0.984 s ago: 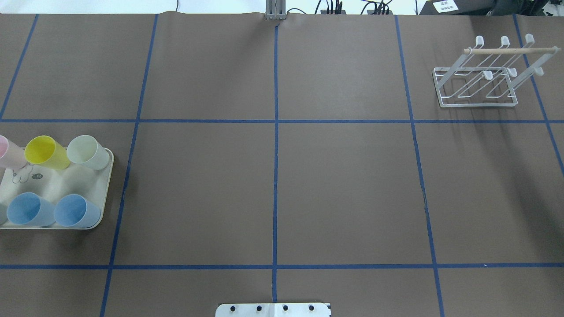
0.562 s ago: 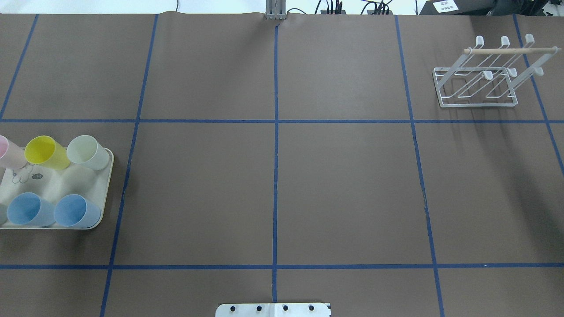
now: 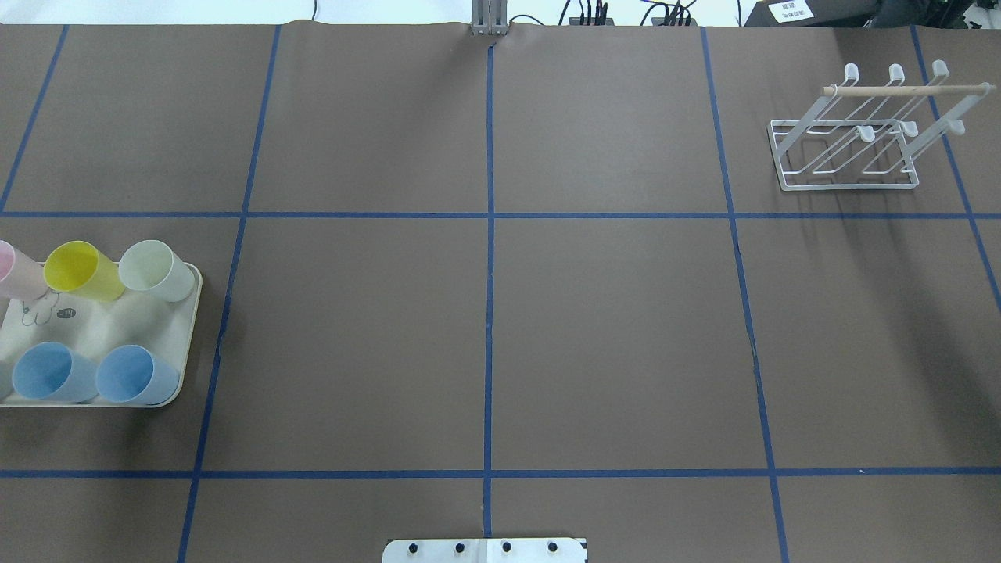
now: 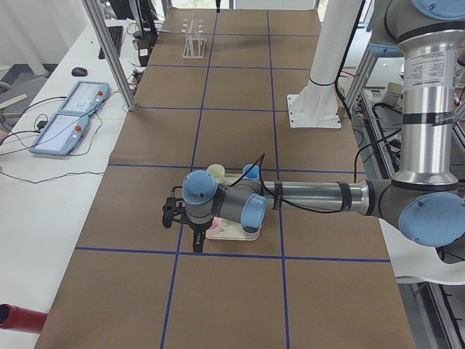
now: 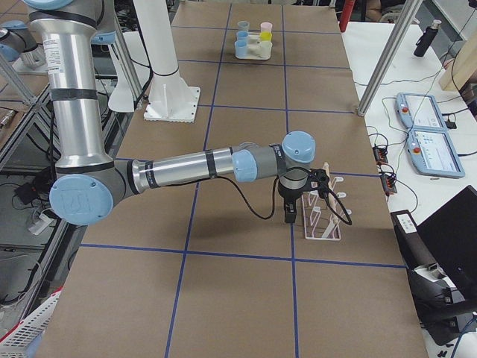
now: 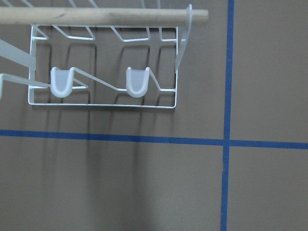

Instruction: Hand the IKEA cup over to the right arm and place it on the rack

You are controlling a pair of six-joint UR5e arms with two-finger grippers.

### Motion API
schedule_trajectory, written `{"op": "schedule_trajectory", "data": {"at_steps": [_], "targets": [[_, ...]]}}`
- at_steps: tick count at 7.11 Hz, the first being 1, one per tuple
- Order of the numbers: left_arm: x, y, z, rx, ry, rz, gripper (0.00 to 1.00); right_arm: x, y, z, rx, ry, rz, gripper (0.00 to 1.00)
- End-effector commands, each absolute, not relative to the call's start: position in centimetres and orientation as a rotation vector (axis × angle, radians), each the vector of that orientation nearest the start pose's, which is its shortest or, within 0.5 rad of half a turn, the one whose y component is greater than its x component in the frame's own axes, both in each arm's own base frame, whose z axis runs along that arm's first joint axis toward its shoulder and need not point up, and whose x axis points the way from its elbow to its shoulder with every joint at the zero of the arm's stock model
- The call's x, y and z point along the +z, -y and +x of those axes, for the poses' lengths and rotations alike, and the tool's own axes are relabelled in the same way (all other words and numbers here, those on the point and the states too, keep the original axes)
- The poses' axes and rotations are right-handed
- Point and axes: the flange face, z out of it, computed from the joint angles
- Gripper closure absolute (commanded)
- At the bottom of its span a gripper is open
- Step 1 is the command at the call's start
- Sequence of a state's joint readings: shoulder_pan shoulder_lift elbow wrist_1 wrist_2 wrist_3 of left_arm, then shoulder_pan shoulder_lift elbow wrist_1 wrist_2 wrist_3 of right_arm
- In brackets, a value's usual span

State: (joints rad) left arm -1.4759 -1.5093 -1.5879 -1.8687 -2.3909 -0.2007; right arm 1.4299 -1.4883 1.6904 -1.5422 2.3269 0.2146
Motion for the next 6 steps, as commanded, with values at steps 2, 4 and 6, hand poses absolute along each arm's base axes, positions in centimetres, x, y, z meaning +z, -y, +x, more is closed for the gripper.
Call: {"op": "schedule_trajectory", "data": {"at_steps": [2,4,6], "targets": [[67.5,50.8,4.8,0.084,-0.853,0.089,0.0,55.1,53.6,-3.7,-0.092,0.814,0.126,0.0],[68.0,50.5,5.8,0.044,-0.855,0.046,0.0,55.1,53.5,-5.3,-0.12,0.815,0.115,0.0],[68.1,50.2,7.6,0.081,-0.854,0.031,0.0,55.1,53.4,-5.7,-0.126,0.816,0.112,0.0]]}}
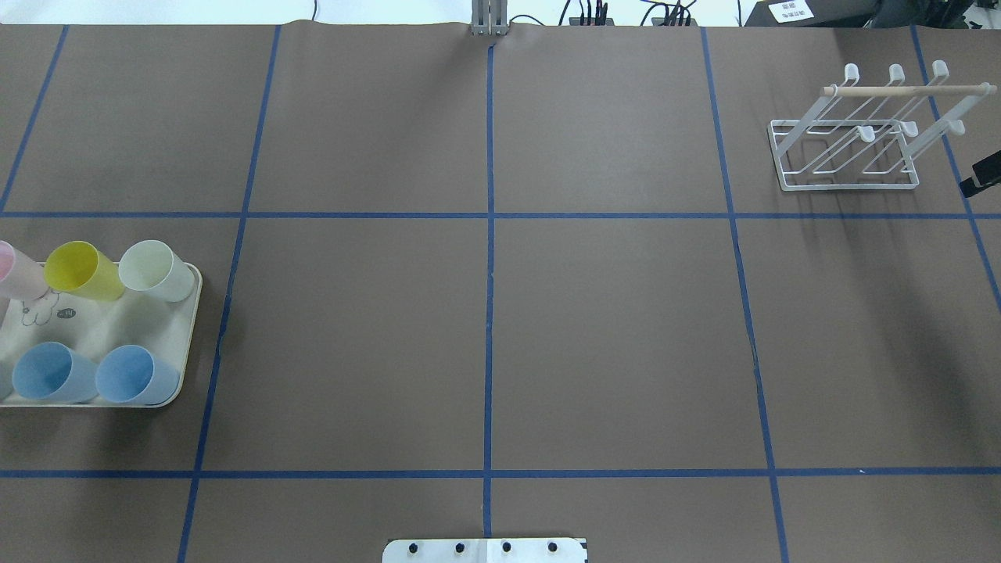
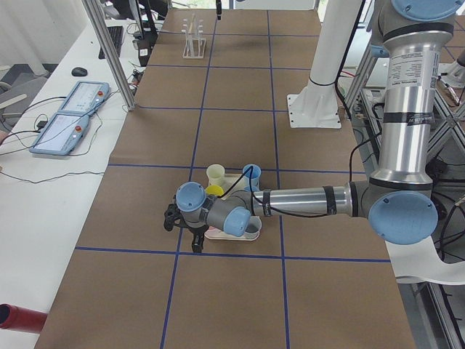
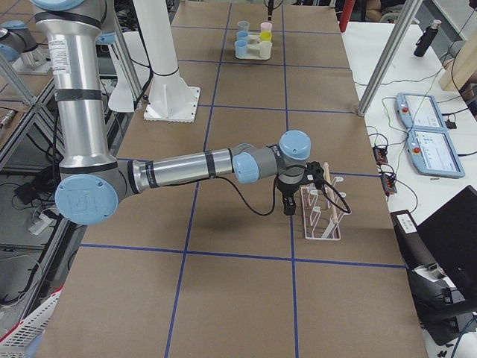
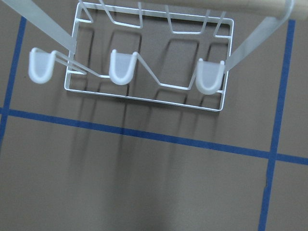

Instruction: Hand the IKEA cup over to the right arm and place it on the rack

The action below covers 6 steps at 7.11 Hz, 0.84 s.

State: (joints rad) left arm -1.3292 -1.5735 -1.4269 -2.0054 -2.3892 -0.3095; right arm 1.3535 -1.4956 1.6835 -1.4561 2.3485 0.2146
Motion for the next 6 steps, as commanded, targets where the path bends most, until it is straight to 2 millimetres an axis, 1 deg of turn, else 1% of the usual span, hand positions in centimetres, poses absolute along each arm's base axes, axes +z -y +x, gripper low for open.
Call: {"op": "schedule_trajectory", "data": {"at_steps": [1,2,3,4,5,6], "targets": [[68.1,50.1,8.7,0.1,-0.857,0.022,0.0,55.2,53.4,-5.7,-0.127,0.816,0.11,0.0],[68.1,49.9,9.6,0.12,-0.855,0.016,0.0,55.2,53.4,-5.9,-0.13,0.816,0.109,0.0],[68.3,49.8,9.8,0.125,-0.856,0.011,0.25,55.2,53.4,-6.1,-0.133,0.816,0.107,0.0],[68.4,49.7,9.8,0.122,-0.854,0.008,0.86,55.1,53.4,-6.3,-0.138,0.817,0.108,0.0],[68.6,49.6,9.8,0.119,-0.853,0.005,1.0,55.1,53.3,-6.5,-0.141,0.817,0.106,0.0],[67.1,49.9,9.9,0.129,-0.872,0.026,1.0,55.1,53.4,-6.7,-0.144,0.817,0.105,0.0]]}}
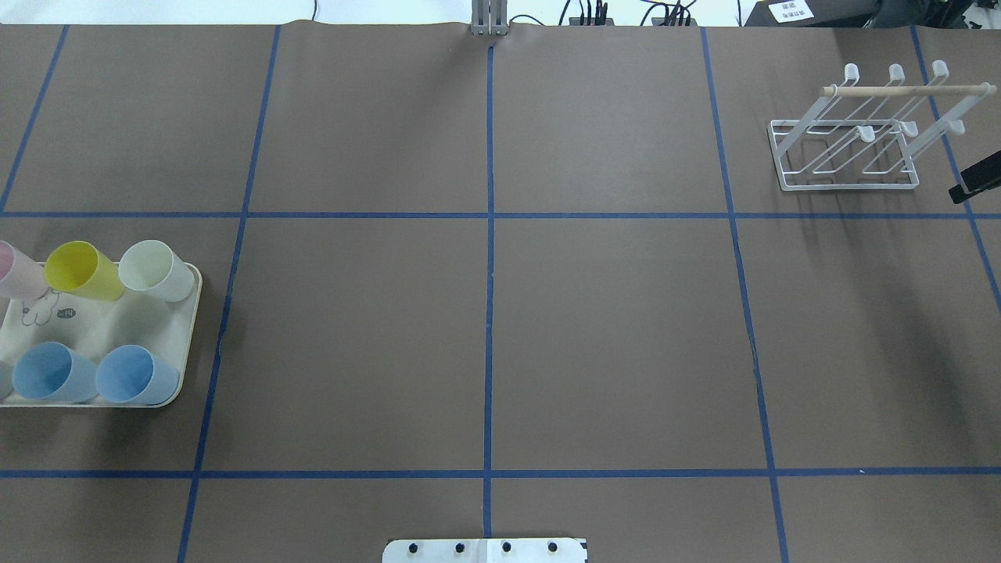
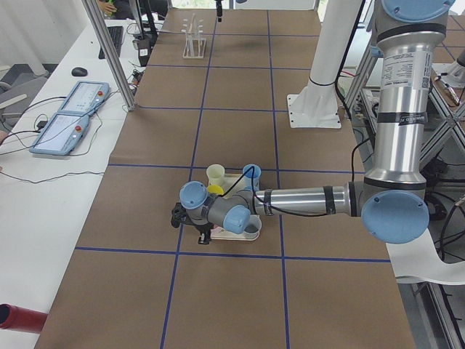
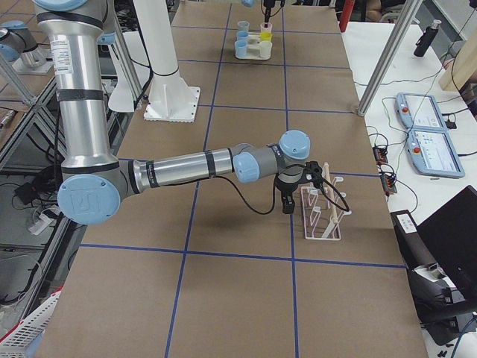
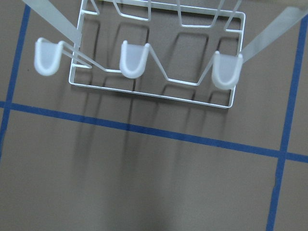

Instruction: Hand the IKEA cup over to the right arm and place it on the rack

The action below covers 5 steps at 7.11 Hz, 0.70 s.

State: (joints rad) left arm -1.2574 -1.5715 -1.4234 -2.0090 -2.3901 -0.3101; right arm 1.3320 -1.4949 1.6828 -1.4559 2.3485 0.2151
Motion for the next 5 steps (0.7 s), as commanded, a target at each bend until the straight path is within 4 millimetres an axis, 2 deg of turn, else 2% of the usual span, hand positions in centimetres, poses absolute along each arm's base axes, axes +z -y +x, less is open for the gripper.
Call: {"op": "schedule_trajectory", "data": {"at_steps": [1,2,3,4,5], "targets": [[63.8,49.7,9.4,0.139,-0.9,0.062,1.0,54.8,53.5,-7.0,-0.151,0.819,0.11,0.0],[62.6,50.5,5.3,0.065,-0.92,0.087,1.0,54.5,53.6,-7.1,-0.166,0.826,0.143,0.0],[62.5,50.8,-0.5,-0.054,-0.911,0.096,1.0,54.3,53.5,-7.8,-0.183,0.829,0.152,0.0],[62.1,51.0,-2.7,-0.099,-0.901,0.113,1.0,54.0,53.4,-9.2,-0.199,0.836,0.141,0.0],[59.2,51.3,-3.2,-0.117,-0.905,0.123,1.0,52.7,53.4,-11.2,-0.194,0.849,0.129,0.0]]}}
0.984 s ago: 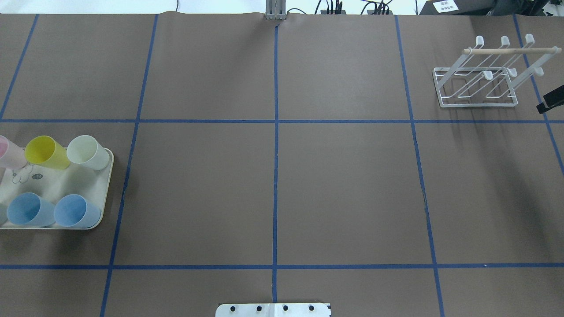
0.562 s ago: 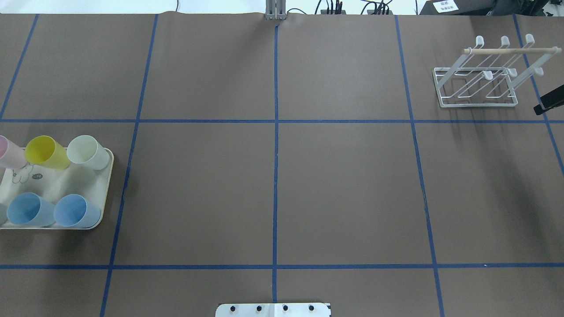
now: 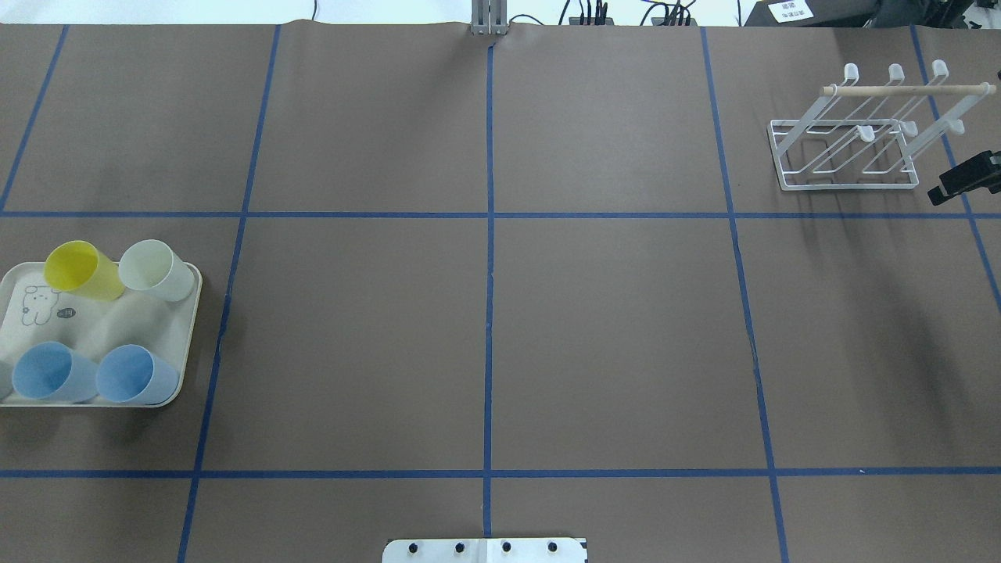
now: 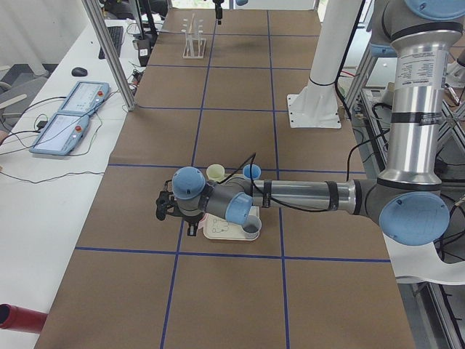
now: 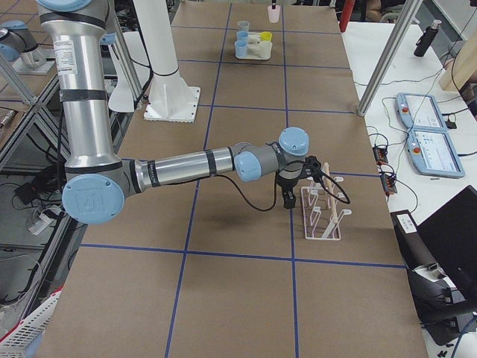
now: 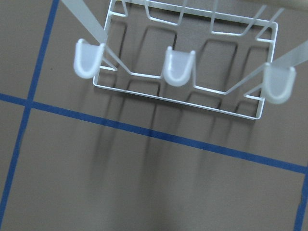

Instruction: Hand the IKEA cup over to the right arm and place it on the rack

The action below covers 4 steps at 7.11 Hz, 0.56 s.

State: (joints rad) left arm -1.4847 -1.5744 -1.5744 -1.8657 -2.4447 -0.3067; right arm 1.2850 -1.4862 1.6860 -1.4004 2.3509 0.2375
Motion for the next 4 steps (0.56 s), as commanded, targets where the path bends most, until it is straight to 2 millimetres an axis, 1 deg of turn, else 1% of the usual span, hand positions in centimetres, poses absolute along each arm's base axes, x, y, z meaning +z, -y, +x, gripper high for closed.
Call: {"op": "schedule_trajectory", "data": {"at_steps": [1,2,3,4], "targets": [[55.4,51.5,-2.9,-0.136,-0.923,0.124,1.0,49.8,54.1,-14.4,-0.205,0.882,0.122,0.0],[50.8,51.2,-1.4,-0.229,-1.026,0.077,1.0,46.9,54.4,-17.3,-0.172,0.923,0.091,0.0],[45.9,51.9,1.3,-0.248,-1.119,0.034,1.0,43.0,54.1,-21.4,-0.175,0.958,0.08,0.0],[42.5,51.6,4.4,-0.236,-1.17,0.001,1.0,39.1,53.8,-24.9,-0.138,1.02,0.09,0.0]]}}
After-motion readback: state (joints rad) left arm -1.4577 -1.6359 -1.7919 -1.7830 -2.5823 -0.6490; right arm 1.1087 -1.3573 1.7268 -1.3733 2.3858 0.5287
